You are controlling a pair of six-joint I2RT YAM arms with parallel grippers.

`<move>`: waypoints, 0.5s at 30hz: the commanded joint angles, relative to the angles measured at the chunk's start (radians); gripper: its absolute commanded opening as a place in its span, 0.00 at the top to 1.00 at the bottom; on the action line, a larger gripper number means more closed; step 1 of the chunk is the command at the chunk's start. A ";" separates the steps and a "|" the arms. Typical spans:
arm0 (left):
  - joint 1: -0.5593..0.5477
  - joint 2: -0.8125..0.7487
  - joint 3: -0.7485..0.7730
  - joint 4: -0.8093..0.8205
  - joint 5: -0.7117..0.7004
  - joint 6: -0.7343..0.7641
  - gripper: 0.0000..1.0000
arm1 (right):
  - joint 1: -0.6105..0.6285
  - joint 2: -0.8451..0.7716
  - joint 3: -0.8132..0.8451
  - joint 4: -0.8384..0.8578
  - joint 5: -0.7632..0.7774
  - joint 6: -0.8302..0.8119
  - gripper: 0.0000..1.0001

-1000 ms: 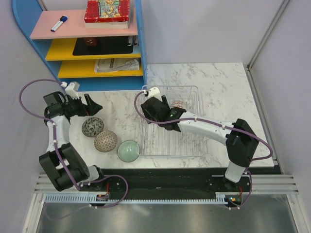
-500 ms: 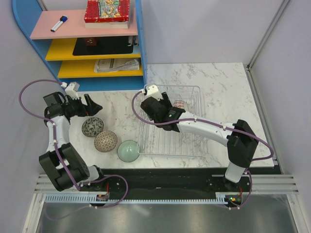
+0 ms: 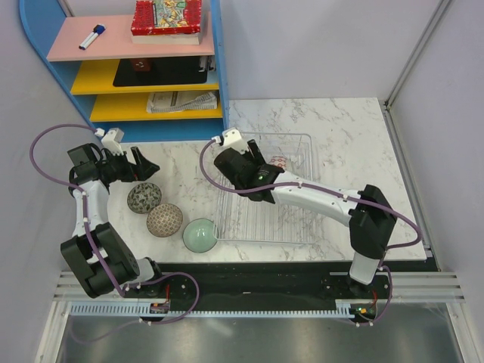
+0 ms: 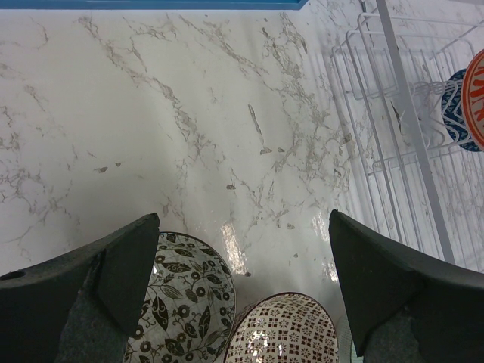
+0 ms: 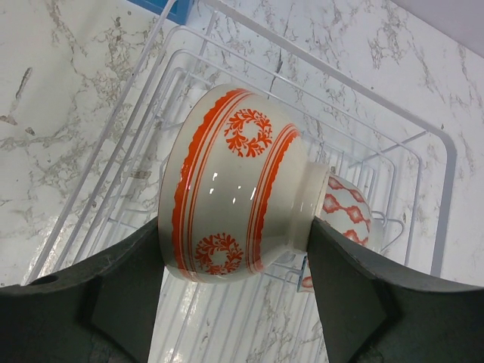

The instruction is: Load the bowls into the dish rack

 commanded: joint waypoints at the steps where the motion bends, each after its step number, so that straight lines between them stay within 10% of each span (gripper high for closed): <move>1: 0.007 -0.010 -0.004 0.029 0.034 0.039 0.00 | 0.006 0.028 0.063 0.036 0.030 -0.016 1.00; 15: 0.008 -0.014 -0.007 0.029 0.036 0.044 0.00 | -0.008 0.098 0.039 0.157 -0.040 -0.031 1.00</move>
